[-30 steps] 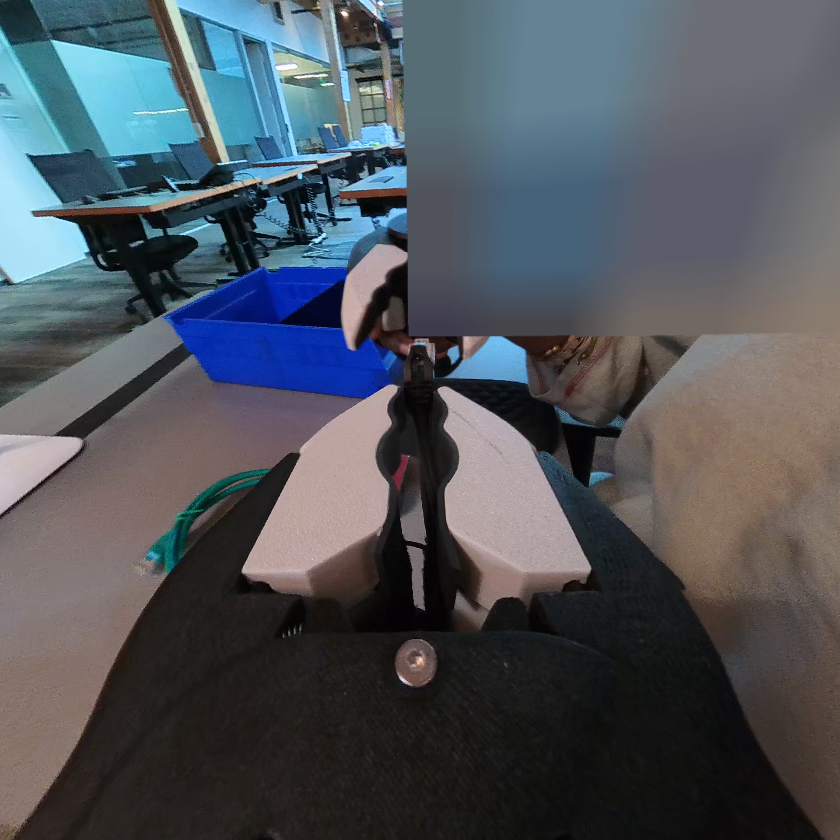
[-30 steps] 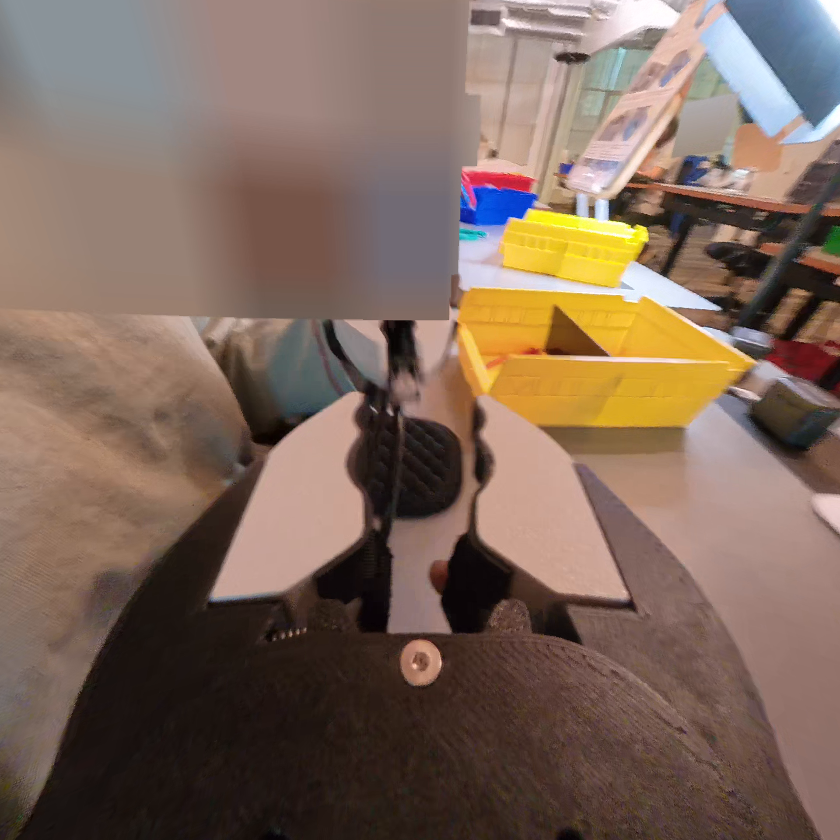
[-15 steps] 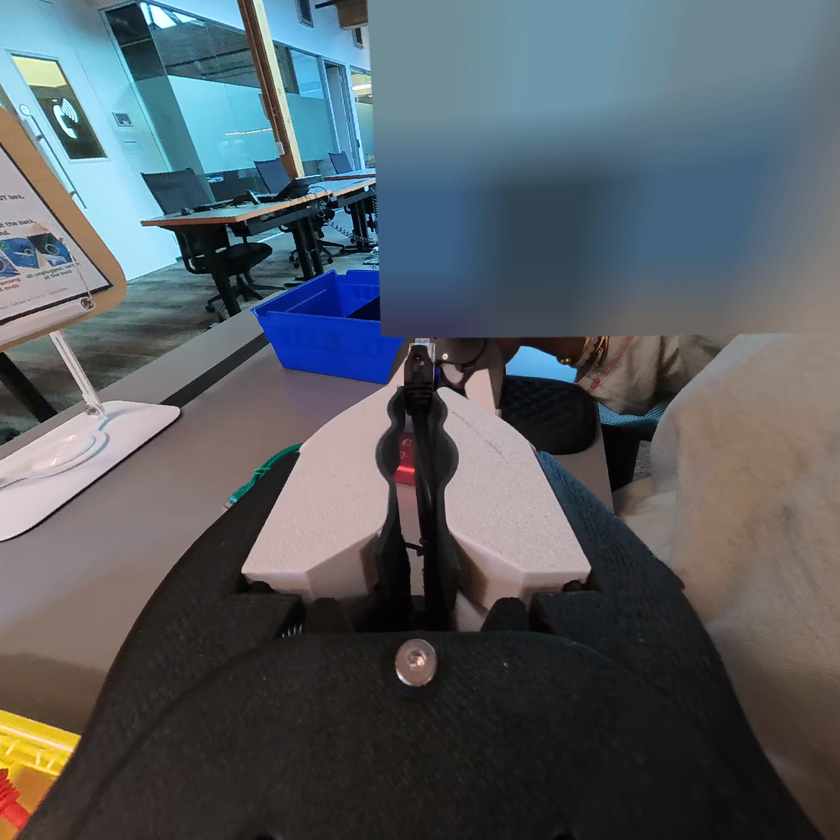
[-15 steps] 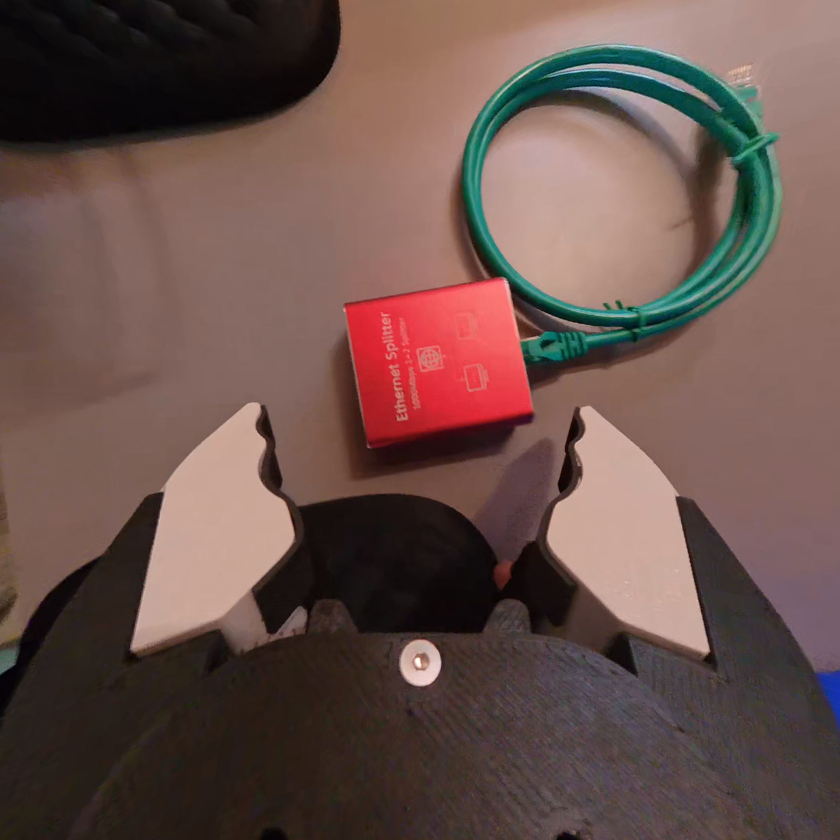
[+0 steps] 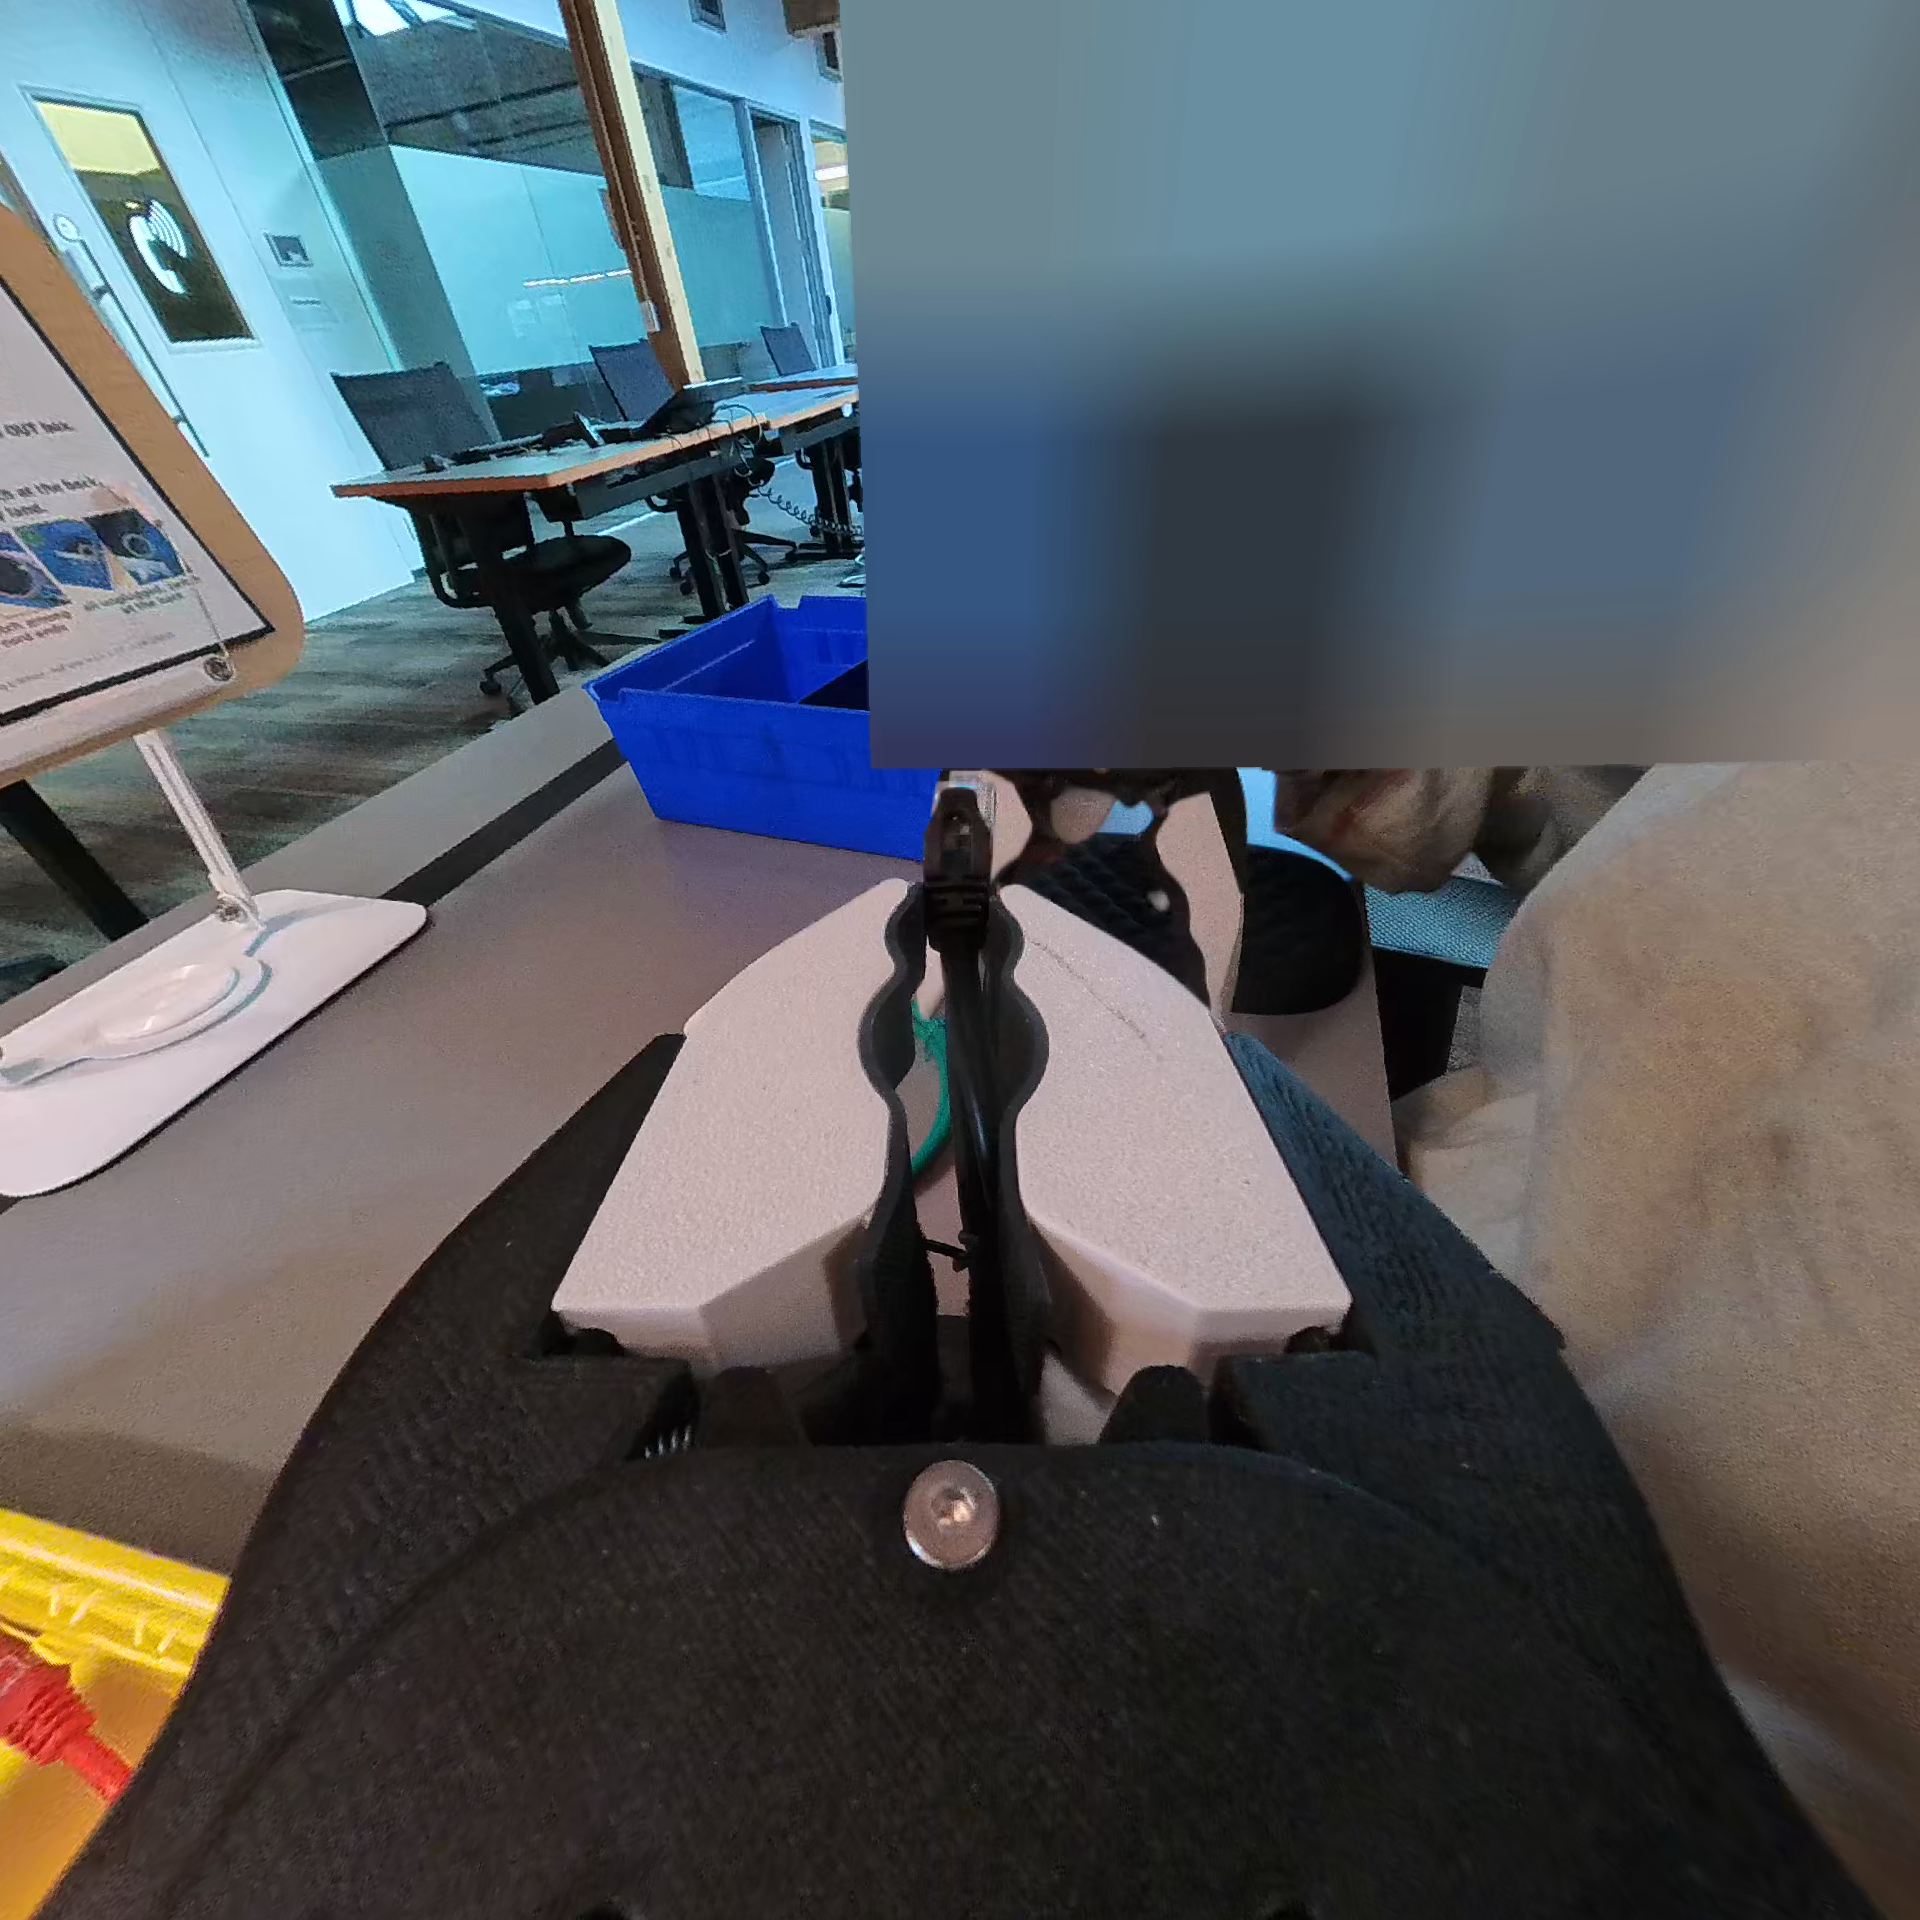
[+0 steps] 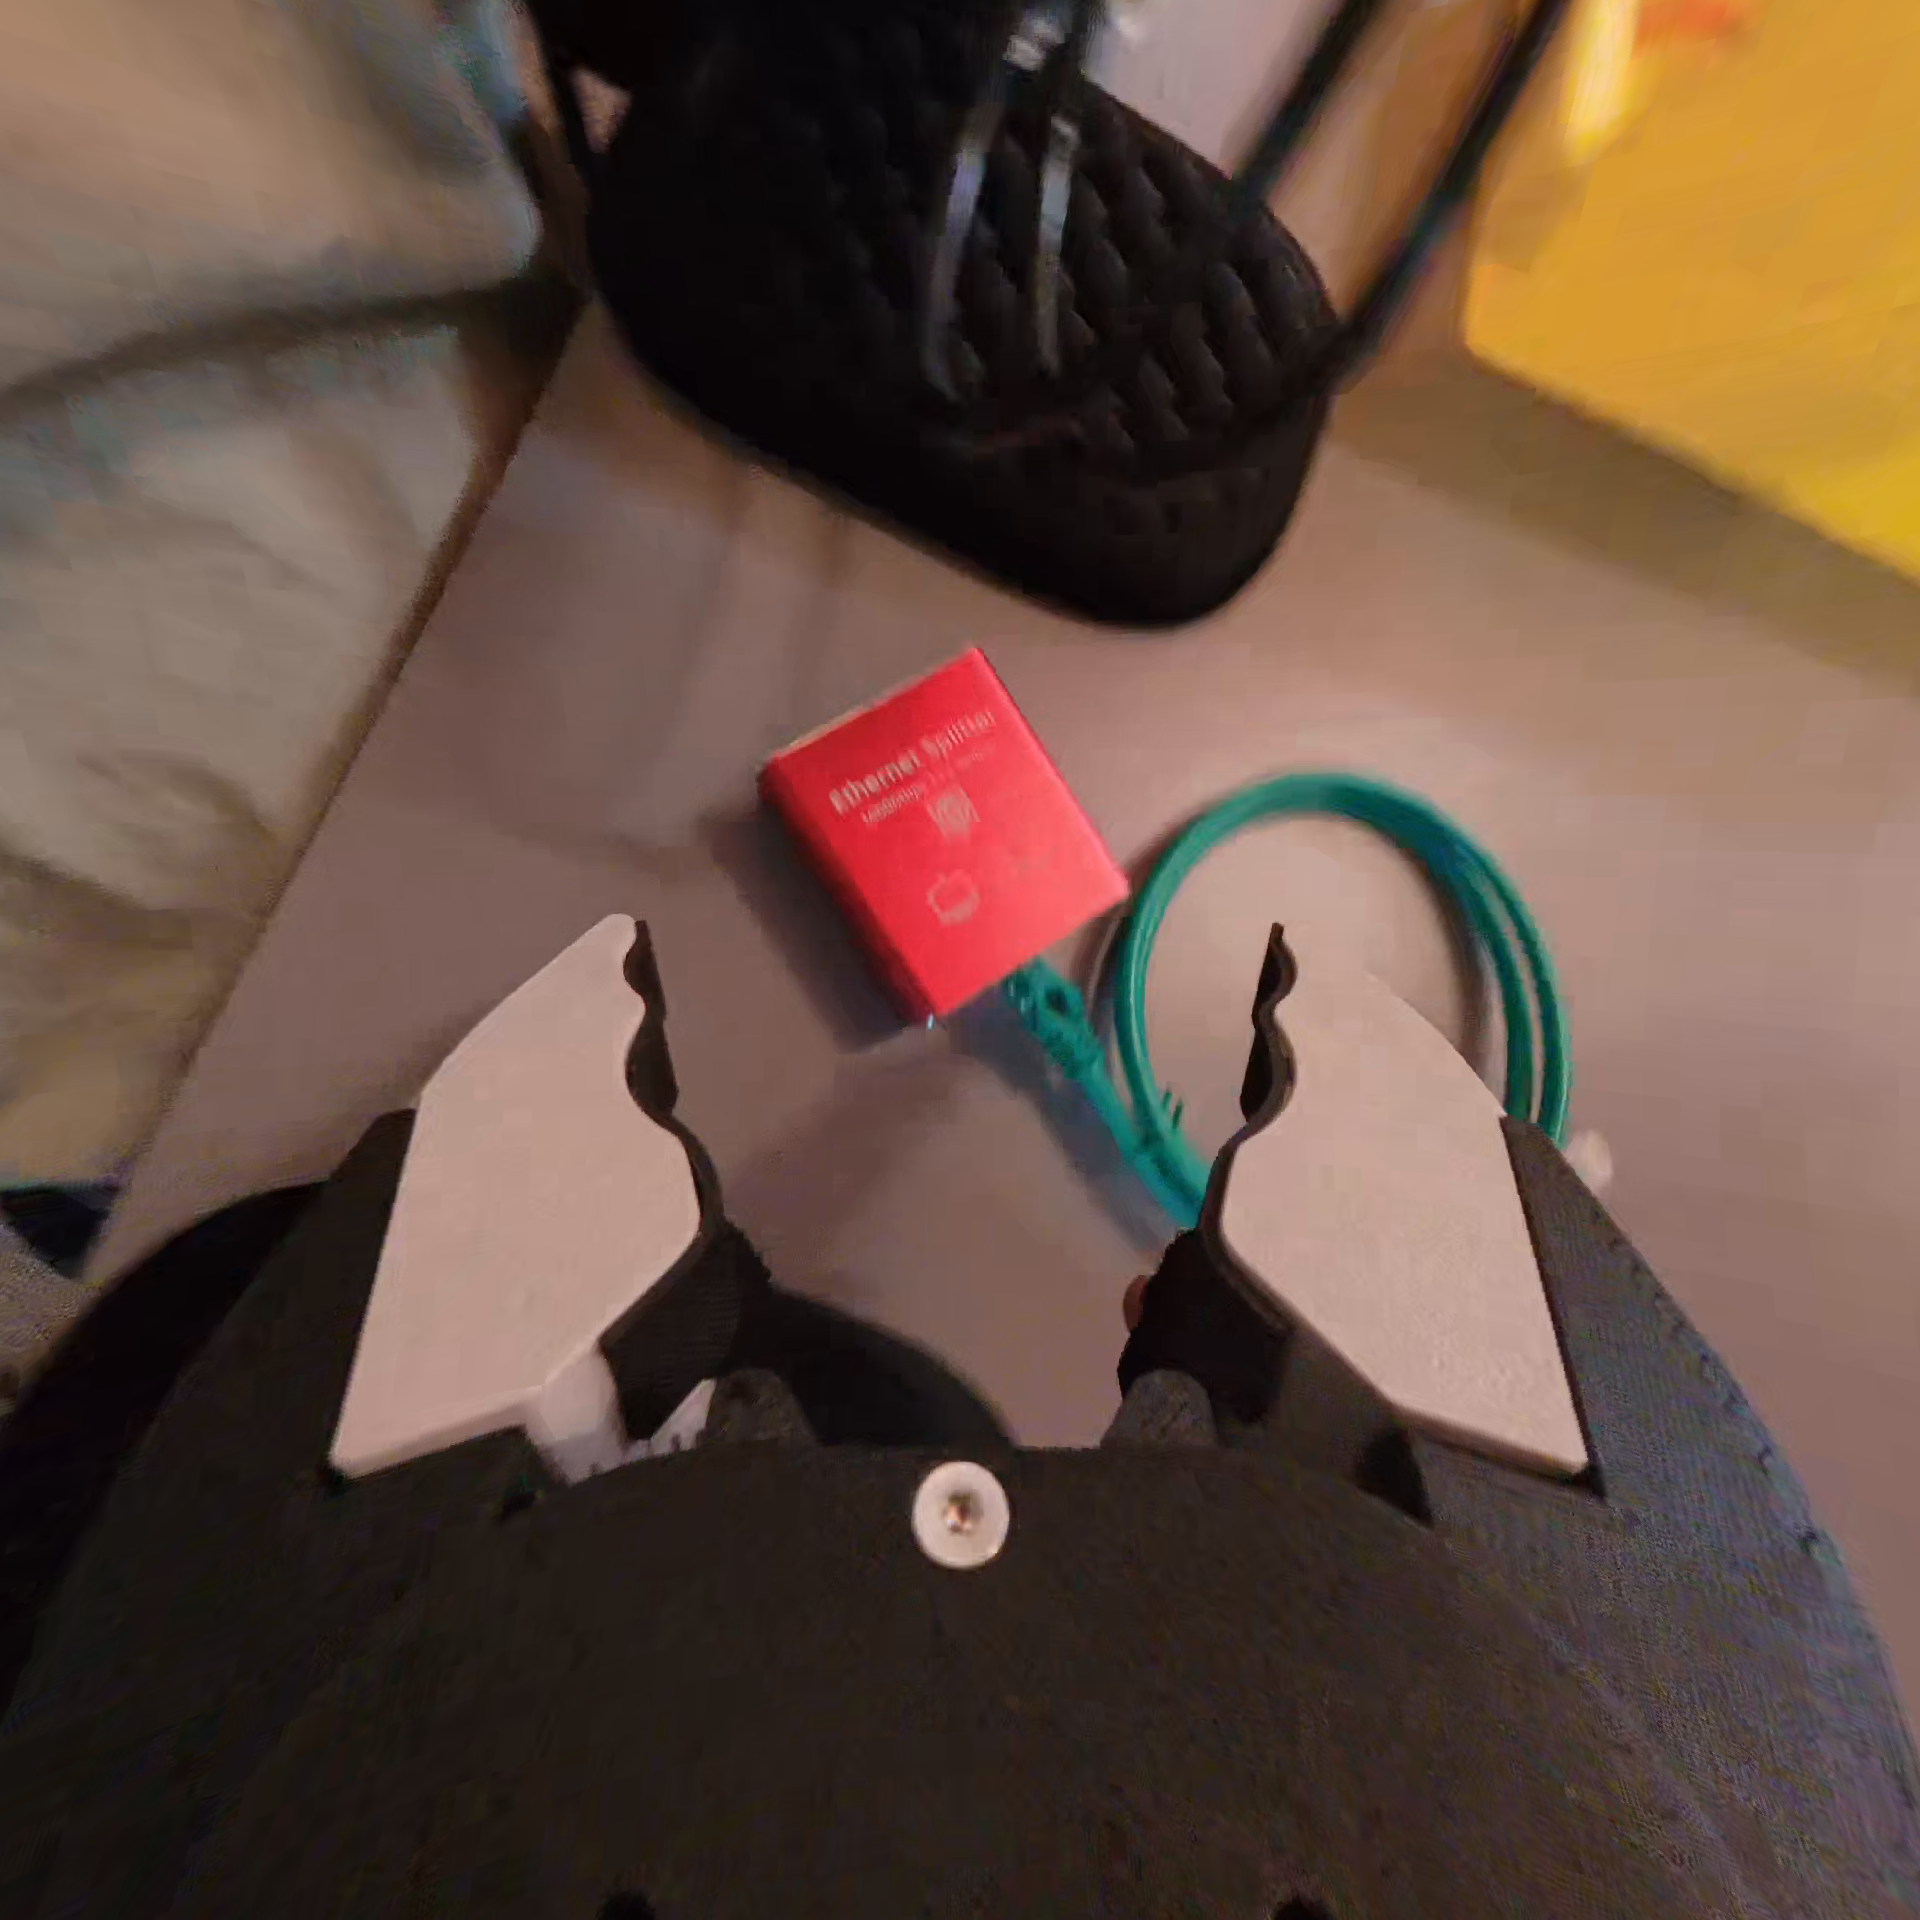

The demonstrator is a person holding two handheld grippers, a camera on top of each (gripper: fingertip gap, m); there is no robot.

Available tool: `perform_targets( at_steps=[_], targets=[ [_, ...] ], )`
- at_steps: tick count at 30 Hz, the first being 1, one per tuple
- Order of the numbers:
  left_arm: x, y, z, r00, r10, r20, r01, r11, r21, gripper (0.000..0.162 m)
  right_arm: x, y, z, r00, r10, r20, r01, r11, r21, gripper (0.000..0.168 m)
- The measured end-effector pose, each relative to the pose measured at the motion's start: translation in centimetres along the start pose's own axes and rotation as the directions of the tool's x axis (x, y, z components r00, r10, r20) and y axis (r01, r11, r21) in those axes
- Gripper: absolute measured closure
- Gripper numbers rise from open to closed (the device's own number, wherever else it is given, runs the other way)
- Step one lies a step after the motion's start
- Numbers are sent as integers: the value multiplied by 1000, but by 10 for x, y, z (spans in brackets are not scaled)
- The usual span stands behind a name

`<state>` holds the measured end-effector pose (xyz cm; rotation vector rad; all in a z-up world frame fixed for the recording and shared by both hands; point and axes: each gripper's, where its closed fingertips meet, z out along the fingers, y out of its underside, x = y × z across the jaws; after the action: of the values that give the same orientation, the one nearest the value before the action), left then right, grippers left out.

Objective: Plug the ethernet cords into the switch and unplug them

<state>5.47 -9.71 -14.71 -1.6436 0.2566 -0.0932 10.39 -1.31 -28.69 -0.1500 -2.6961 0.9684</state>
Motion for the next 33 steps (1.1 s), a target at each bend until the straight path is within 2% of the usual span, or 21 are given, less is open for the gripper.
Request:
perform_targets(
  at_steps=[1,3,5,8,10,12,15,17,20,22,24,28,30,31,33],
  targets=[
    [0,-1,-1,1000,1,3,-1,1000,4,151,-2,-5,7,997,-74,36,73,997,14,61],
    [0,-4,-4,1000,1,8,-1,1000,12,151,-8,-11,20,982,-125,141,121,992,36,65],
    [0,-4,-6,1000,2,10,-2,1000,11,151,-12,-9,34,962,-137,238,134,991,31,69],
    [1,-1,-6,1000,8,12,-8,1000,-2,151,-9,3,51,937,-173,303,189,982,-26,67],
    [1,-1,-7,1000,9,12,-9,1000,-2,151,-10,7,53,927,-130,351,154,987,-40,74],
    [0,-1,-8,1000,9,14,-9,1000,1,151,-4,10,51,941,-82,327,106,993,-55,93],
    [-2,0,-9,1000,7,22,-7,1000,-3,151,15,27,42,978,106,178,-74,981,-176,94],
    [-3,3,-8,1000,6,24,-6,1000,-9,151,26,42,33,967,251,51,-233,944,-234,94],
    [-3,6,-5,1000,7,22,-6,1000,-20,151,28,50,26,931,360,-51,-363,909,-207,94],
    [-4,9,-3,1000,8,22,-7,999,-31,151,23,49,24,934,355,-40,-356,920,-163,93],
    [-3,10,-2,1000,12,23,-11,999,-39,151,24,49,20,939,342,-35,-344,933,-108,77],
    [-3,10,0,1000,15,20,-14,999,-44,151,23,49,17,960,280,15,-279,958,-67,63],
    [-3,9,1,1000,14,20,-13,999,-40,151,22,50,22,972,232,48,-228,971,-69,72],
    [-3,9,1,1000,14,21,-13,999,-41,151,21,48,23,970,233,71,-229,972,-53,92],
    [-3,9,0,1000,16,25,-15,999,-41,151,23,49,22,969,241,59,-236,969,-78,98]
  ],
)
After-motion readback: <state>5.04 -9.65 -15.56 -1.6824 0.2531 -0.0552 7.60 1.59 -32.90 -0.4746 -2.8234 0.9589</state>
